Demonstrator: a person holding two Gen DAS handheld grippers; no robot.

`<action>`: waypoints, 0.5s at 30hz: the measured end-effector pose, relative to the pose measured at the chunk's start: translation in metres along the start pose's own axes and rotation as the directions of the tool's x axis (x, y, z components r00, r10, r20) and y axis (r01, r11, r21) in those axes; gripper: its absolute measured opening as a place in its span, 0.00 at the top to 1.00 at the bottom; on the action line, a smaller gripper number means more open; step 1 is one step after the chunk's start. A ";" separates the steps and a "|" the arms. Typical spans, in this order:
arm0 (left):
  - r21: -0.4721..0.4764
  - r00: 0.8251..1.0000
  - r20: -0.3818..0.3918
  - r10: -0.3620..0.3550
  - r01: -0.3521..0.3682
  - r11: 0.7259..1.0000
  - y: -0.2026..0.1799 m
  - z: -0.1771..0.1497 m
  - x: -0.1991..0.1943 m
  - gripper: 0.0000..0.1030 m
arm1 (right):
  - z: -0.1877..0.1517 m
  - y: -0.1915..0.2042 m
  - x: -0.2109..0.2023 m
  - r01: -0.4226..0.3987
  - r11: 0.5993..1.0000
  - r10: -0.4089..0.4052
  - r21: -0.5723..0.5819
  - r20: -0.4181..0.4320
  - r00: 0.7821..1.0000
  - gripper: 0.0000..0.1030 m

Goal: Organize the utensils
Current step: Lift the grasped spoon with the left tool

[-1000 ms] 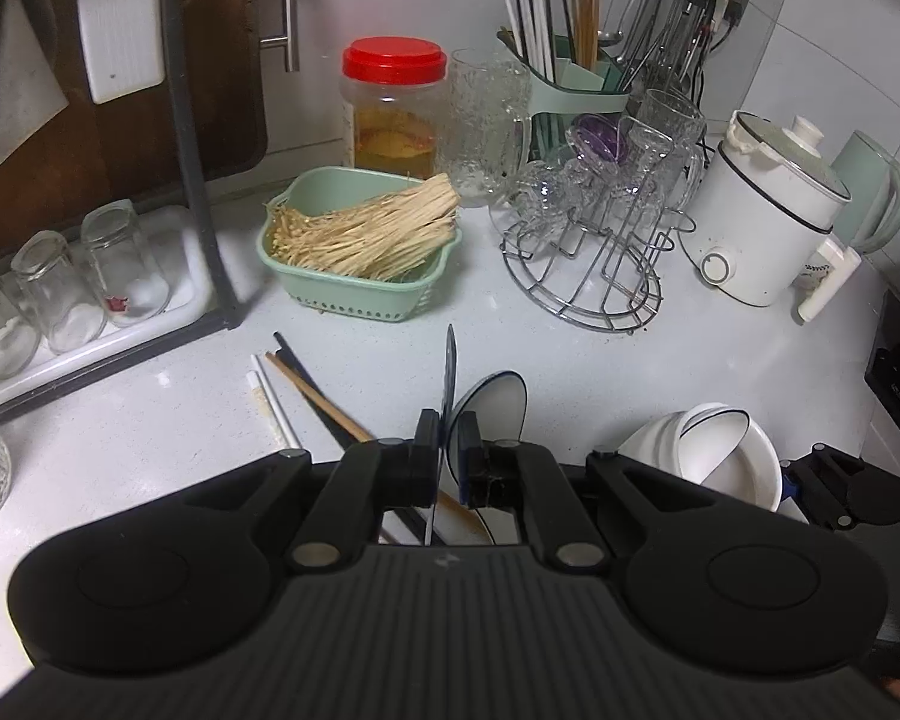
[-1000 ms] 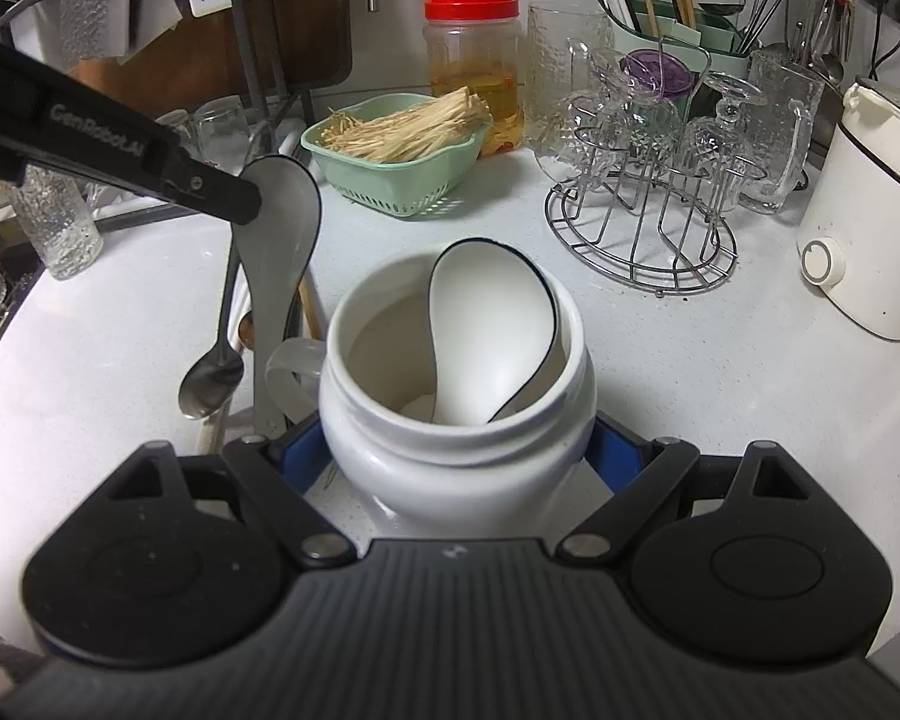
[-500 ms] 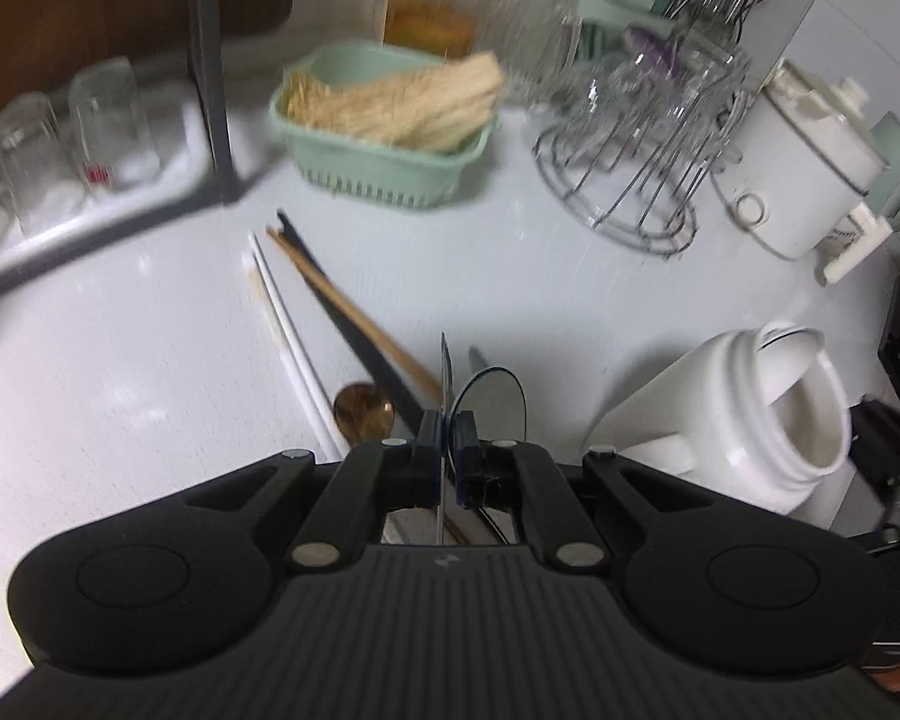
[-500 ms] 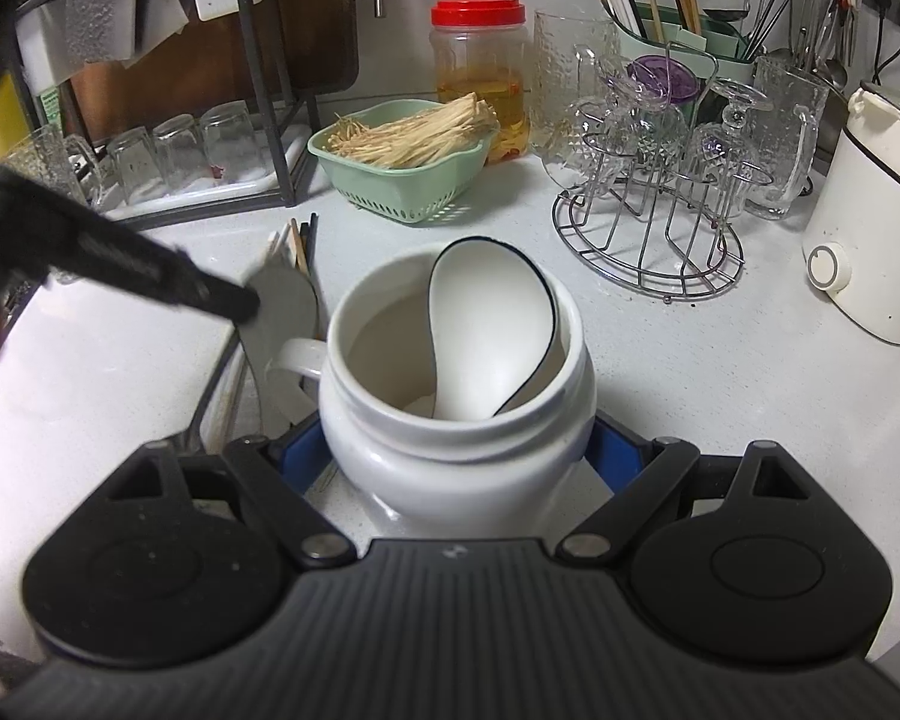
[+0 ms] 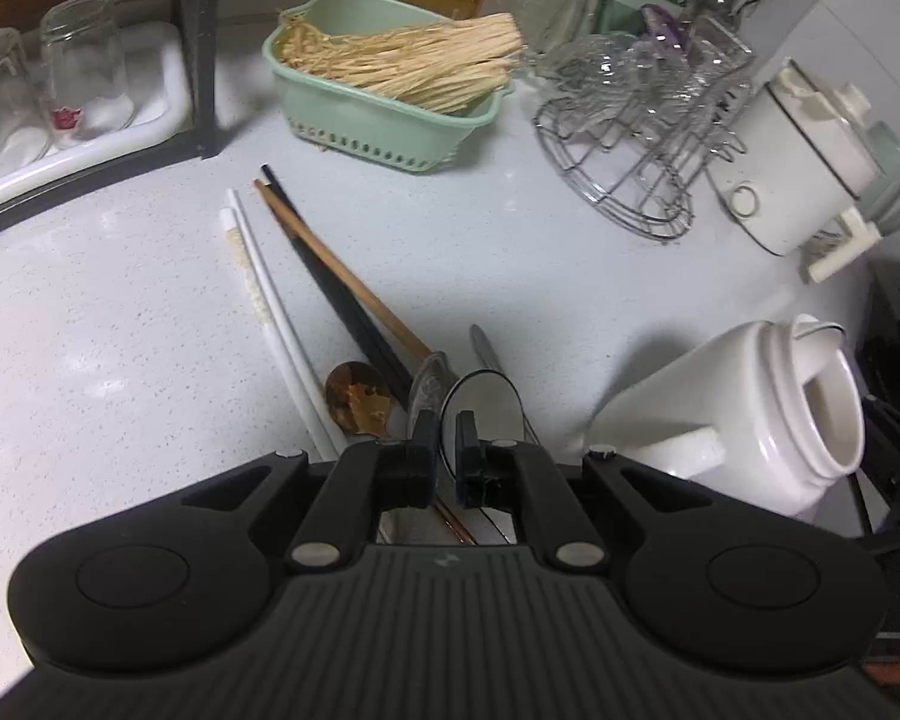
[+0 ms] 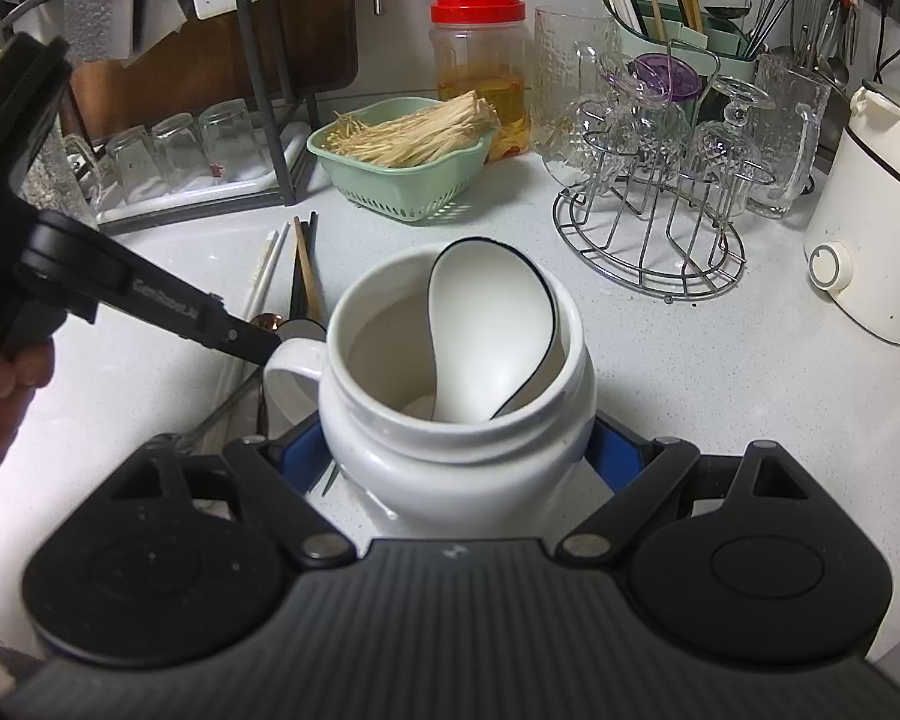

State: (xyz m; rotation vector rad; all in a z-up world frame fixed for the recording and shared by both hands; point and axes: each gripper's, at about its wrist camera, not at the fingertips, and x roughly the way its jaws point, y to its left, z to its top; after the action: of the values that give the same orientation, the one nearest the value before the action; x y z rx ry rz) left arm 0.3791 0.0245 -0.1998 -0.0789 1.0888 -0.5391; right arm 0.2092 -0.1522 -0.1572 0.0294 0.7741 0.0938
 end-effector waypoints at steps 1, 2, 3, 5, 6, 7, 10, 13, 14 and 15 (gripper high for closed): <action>0.008 1.000 0.004 -0.004 0.004 1.000 0.001 0.000 -0.001 0.94 | 0.000 0.000 0.000 0.001 1.000 -0.001 0.000 0.000 1.000 0.12; 0.015 1.000 0.004 -0.012 0.011 1.000 0.002 0.001 -0.001 0.94 | 0.000 0.000 0.001 0.001 1.000 -0.001 0.000 0.000 1.000 0.12; 0.023 1.000 0.006 -0.019 0.019 1.000 0.003 0.001 -0.002 0.94 | 0.000 0.000 0.000 0.000 1.000 0.000 0.000 -0.001 1.000 0.12; 0.051 0.999 0.018 -0.044 0.043 0.998 0.004 0.002 -0.004 0.94 | 0.001 0.000 0.001 0.001 1.000 -0.001 0.001 -0.002 1.000 0.12; 0.068 0.998 0.022 -0.056 0.054 0.996 0.003 0.004 -0.004 0.94 | 0.001 0.000 0.001 0.001 1.000 -0.001 0.001 -0.002 1.000 0.12; 0.083 0.998 0.021 -0.067 0.065 0.994 0.003 0.005 -0.004 0.94 | 0.001 0.000 0.001 0.000 1.000 0.000 0.002 -0.001 1.000 0.12; 0.116 0.996 0.012 -0.087 0.085 0.990 0.002 0.010 0.000 0.93 | 0.001 0.000 0.001 0.003 1.000 -0.003 0.005 -0.002 1.000 0.12; 0.125 0.996 -0.007 -0.086 0.087 0.988 0.003 0.014 0.008 0.85 | 0.001 0.001 0.001 0.007 1.000 -0.007 0.009 -0.001 1.000 0.12; 0.124 0.996 -0.014 -0.092 0.093 0.988 0.004 0.015 0.010 0.82 | 0.001 0.001 0.001 0.009 1.000 -0.009 0.010 -0.002 1.000 0.12; 0.124 0.995 -0.019 -0.098 0.099 0.987 0.005 0.016 0.011 0.74 | 0.001 0.002 0.002 0.010 1.000 -0.010 0.011 -0.004 1.000 0.12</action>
State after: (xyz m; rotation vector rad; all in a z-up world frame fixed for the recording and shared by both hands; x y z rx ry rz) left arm 0.3983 0.0204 -0.2031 -0.0203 1.0652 -0.6961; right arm 0.2112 -0.1503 -0.1572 0.0364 0.7785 0.0801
